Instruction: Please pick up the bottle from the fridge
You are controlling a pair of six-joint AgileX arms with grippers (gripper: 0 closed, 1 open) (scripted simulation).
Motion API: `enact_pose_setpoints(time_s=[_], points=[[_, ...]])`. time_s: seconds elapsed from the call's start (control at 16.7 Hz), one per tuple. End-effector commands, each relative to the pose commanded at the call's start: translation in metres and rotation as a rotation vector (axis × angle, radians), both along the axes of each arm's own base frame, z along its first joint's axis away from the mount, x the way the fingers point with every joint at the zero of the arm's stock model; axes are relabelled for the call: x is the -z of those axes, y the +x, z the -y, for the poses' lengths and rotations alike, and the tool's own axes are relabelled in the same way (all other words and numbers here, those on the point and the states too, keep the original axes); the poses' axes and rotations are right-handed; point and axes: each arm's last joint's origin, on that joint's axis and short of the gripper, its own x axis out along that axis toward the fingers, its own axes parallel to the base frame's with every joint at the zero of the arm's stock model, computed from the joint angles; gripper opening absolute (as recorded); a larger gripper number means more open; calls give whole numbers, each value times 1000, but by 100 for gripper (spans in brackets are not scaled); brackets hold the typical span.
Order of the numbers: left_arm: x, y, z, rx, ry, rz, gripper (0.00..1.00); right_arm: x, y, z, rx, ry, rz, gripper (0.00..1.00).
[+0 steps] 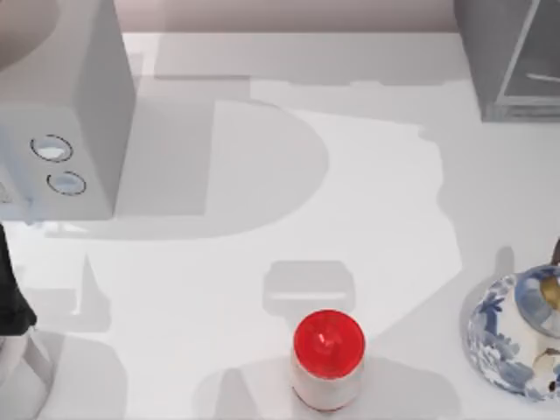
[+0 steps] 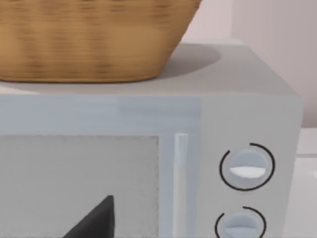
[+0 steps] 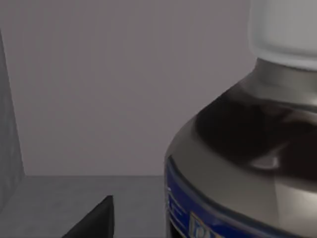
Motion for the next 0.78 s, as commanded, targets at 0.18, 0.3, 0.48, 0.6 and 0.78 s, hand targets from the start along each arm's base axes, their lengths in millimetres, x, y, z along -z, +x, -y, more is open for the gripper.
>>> enact_pose_setpoints(time_s=[0.18,0.3,0.48,0.6,0.78], points=[[0,0,0,0,0,0,100,0,0,0,0,0,0,85],[0,0,0,0,0,0,100,0,0,0,0,0,0,70],[0,0,0,0,0,0,100,0,0,0,0,0,0,47],[0,0,0,0,0,0,100,0,0,0,0,0,0,32],[0,0,0,0,0,0,100,0,0,0,0,0,0,10]])
